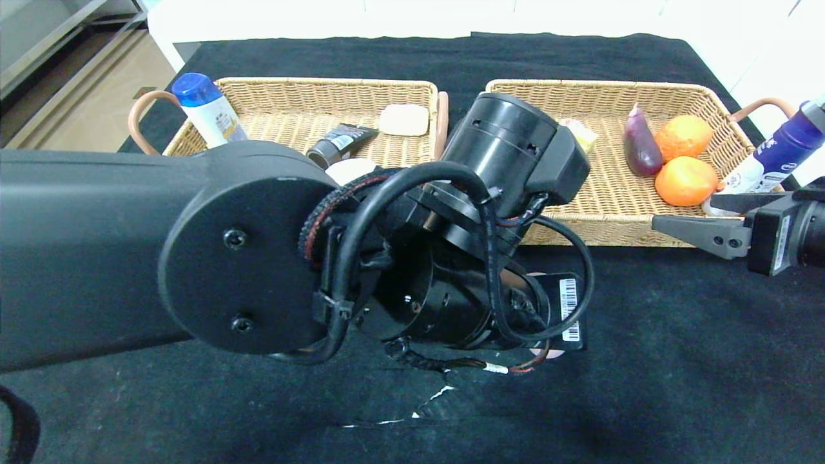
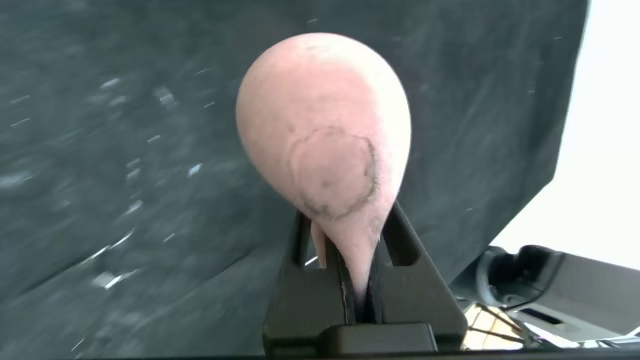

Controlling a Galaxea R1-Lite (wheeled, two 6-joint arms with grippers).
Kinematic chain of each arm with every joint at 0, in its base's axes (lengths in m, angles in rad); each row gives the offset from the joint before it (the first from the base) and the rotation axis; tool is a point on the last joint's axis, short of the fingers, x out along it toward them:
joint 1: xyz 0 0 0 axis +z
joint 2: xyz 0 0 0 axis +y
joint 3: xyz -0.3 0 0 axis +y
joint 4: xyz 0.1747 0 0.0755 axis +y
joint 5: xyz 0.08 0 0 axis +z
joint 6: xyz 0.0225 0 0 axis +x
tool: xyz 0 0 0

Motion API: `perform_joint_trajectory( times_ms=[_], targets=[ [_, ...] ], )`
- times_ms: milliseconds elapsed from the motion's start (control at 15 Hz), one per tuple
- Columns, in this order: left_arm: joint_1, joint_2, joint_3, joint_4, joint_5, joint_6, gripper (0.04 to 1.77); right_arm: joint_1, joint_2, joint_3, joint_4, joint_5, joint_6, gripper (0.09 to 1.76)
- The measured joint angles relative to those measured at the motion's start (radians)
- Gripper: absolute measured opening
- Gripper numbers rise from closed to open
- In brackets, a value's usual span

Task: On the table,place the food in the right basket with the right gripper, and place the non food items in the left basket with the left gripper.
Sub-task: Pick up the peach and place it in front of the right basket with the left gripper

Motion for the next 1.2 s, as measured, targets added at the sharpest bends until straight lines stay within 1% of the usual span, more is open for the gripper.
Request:
perform_joint_trajectory(
  times_ms=[267,333,400,533,667,933,1200],
  targets=[
    [0.006,0.030,0.001,-0.038,-0.001,-0.006,0.16,-0.003,-0.005,-0.001,0.000,0.000,0.000,1.71],
    [0.007,0.035,0.001,-0.040,0.001,-0.011,0.23,-0.003,-0.006,-0.001,0.000,0.000,0.000,1.71],
    [0.009,0.040,0.000,-0.040,0.002,-0.012,0.42,-0.003,-0.007,-0.001,0.000,0.000,0.000,1.71],
    [0.009,0.045,0.000,-0.040,0.001,-0.010,0.71,-0.003,-0.010,-0.001,0.000,0.001,0.000,1.71],
    [0.009,0.048,0.000,-0.040,0.000,-0.011,0.94,-0.003,-0.011,-0.001,0.000,0.001,0.000,1.71],
    [0.010,0.050,0.006,-0.040,0.001,-0.012,1.25,-0.001,-0.011,-0.001,0.000,0.001,0.000,1.71],
    [0.010,0.050,0.004,-0.040,0.001,-0.012,1.43,-0.001,-0.011,0.001,0.000,0.001,0.000,1.71]
  ],
)
